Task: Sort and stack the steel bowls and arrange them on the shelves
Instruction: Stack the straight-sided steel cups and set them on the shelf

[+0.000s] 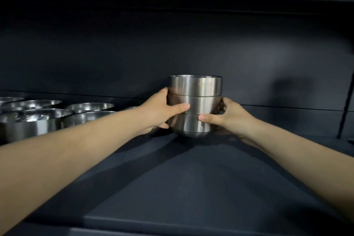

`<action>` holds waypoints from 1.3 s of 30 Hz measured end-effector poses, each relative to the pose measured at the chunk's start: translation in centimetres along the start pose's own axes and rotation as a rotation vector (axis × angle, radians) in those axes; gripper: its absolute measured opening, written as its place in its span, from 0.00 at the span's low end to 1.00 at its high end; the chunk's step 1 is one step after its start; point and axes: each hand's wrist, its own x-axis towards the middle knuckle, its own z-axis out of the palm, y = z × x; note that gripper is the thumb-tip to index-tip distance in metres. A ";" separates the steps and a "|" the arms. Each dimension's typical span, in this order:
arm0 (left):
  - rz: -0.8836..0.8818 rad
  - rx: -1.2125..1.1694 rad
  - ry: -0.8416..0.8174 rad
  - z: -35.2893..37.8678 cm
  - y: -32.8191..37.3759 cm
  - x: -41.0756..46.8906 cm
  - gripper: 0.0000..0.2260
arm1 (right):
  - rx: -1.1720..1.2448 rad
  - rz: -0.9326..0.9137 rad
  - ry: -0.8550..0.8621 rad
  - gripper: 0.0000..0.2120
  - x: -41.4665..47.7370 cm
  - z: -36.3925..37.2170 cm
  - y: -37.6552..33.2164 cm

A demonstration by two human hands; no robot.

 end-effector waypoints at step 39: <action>0.081 -0.092 0.212 -18.6 -5.1 -6.8 0.19 | -0.106 -0.120 -0.025 0.31 0.4 17.7 -9.2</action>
